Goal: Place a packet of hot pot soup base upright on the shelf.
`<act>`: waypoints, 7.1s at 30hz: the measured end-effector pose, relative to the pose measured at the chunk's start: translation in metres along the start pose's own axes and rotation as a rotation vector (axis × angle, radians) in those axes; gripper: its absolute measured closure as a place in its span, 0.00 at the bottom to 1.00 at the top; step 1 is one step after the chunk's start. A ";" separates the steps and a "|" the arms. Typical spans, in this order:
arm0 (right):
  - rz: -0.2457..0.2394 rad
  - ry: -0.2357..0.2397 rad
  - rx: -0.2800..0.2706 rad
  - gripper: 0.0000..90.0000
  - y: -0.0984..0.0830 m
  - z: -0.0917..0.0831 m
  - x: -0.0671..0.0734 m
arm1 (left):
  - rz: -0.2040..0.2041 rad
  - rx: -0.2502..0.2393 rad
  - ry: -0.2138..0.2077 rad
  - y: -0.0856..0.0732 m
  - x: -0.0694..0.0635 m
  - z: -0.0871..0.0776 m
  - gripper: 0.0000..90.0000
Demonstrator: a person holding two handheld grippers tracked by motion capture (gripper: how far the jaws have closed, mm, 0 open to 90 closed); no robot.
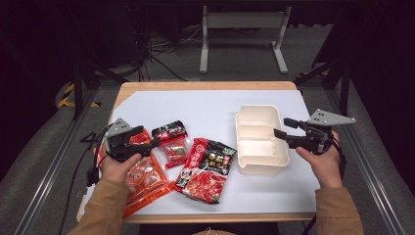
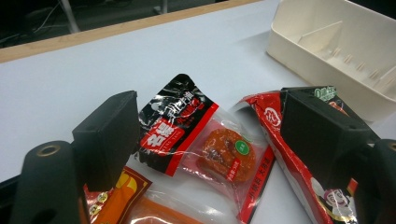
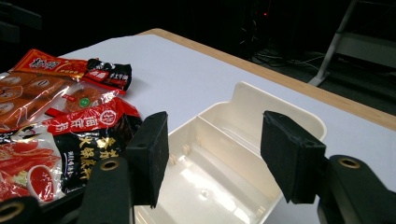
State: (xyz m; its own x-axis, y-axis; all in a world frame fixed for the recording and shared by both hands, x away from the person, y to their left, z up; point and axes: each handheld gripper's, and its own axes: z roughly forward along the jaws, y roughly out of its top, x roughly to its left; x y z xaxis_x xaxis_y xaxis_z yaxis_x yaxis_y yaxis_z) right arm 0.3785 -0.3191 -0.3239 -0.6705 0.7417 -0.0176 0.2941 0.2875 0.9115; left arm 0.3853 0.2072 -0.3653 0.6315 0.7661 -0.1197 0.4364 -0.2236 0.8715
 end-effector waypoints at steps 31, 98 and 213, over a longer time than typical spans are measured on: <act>0.022 0.004 0.003 0.44 -0.002 -0.002 -0.003 | 0.067 0.004 -0.128 0.034 -0.037 0.032 0.21; 0.024 0.010 0.051 0.42 -0.011 0.003 0.002 | -0.050 0.352 -0.208 -0.008 -0.043 0.152 0.57; -0.065 0.279 -0.031 0.38 0.039 0.015 0.088 | 0.101 -0.158 -0.335 0.053 -0.114 0.013 0.96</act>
State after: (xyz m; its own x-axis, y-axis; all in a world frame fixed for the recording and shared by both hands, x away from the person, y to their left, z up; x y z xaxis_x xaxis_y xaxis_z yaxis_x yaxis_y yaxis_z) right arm 0.3410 -0.2338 -0.2961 -0.8501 0.5255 0.0339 0.2266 0.3069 0.9244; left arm 0.3443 0.1000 -0.3114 0.8522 0.4994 -0.1559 0.2739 -0.1720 0.9462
